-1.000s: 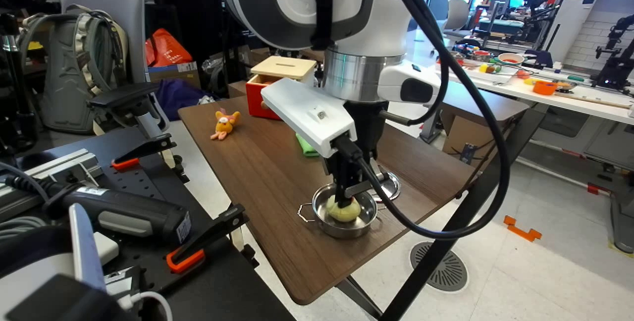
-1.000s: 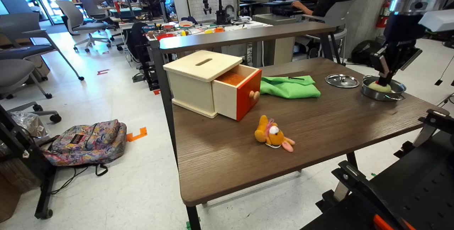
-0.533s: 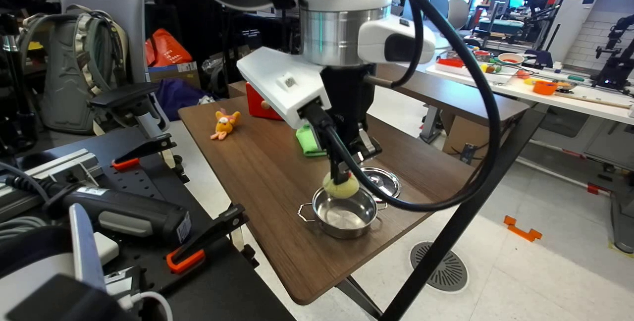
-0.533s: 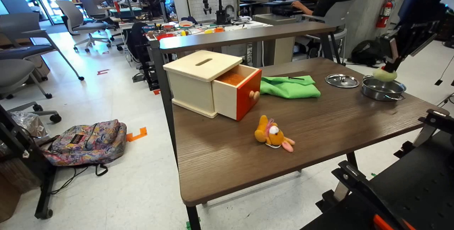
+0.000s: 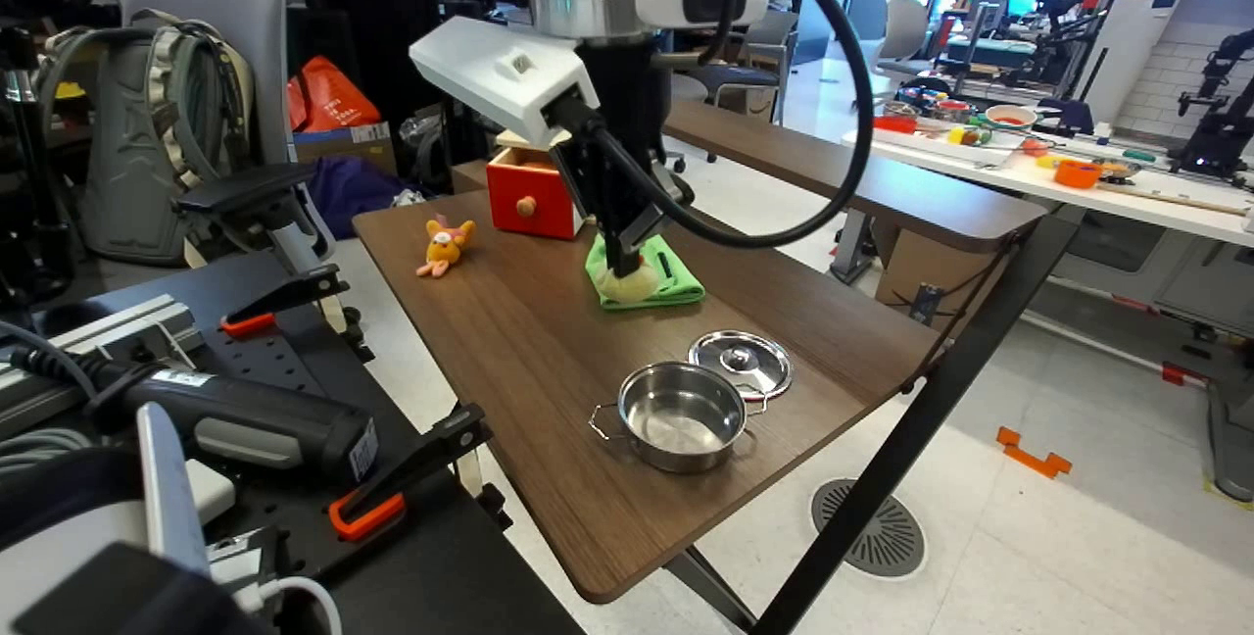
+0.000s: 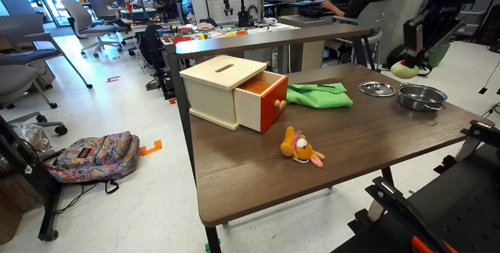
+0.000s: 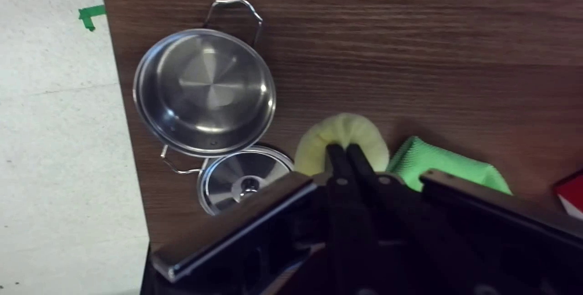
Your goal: Remove the toy from the silver pot and put it on the table
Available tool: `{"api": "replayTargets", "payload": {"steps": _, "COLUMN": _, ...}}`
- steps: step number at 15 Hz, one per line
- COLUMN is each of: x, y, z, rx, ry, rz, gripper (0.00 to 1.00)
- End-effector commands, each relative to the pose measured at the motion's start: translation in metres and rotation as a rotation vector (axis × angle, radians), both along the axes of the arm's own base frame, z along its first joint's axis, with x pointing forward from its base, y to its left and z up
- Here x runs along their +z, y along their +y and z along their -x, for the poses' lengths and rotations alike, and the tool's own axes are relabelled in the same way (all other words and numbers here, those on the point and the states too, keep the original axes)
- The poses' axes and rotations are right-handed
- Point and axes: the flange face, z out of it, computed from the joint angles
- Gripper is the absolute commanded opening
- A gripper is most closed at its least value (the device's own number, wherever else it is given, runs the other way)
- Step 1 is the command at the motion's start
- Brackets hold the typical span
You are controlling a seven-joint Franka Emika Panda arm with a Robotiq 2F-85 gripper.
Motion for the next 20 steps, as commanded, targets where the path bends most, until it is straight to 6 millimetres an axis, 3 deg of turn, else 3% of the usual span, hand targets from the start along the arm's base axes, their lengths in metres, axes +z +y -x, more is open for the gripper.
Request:
{"api": "replayTargets", "payload": {"steps": 1, "x": -0.004, "y": 0.03, "z": -0.009, "rx": 0.067, "ry": 0.005, "rz": -0.001, "gripper": 0.01}}
{"api": "replayTargets", "payload": {"steps": 5, "x": -0.029, "y": 0.051, "z": -0.014, "rx": 0.12, "ry": 0.059, "rz": 0.015, "gripper": 0.01}}
{"api": "replayTargets", "payload": {"steps": 9, "x": -0.058, "y": 0.061, "z": -0.011, "rx": 0.164, "ry": 0.123, "rz": 0.043, "gripper": 0.01}}
{"api": "replayTargets", "payload": {"steps": 14, "x": -0.083, "y": 0.055, "z": -0.016, "rx": 0.16, "ry": 0.171, "rz": 0.074, "gripper": 0.01}}
{"api": "replayTargets", "payload": {"steps": 19, "x": -0.088, "y": 0.042, "z": -0.02, "rx": 0.136, "ry": 0.167, "rz": 0.081, "gripper": 0.01}}
{"api": "replayTargets", "payload": {"steps": 20, "x": -0.087, "y": 0.041, "z": -0.021, "rx": 0.132, "ry": 0.168, "rz": 0.084, "gripper": 0.28}}
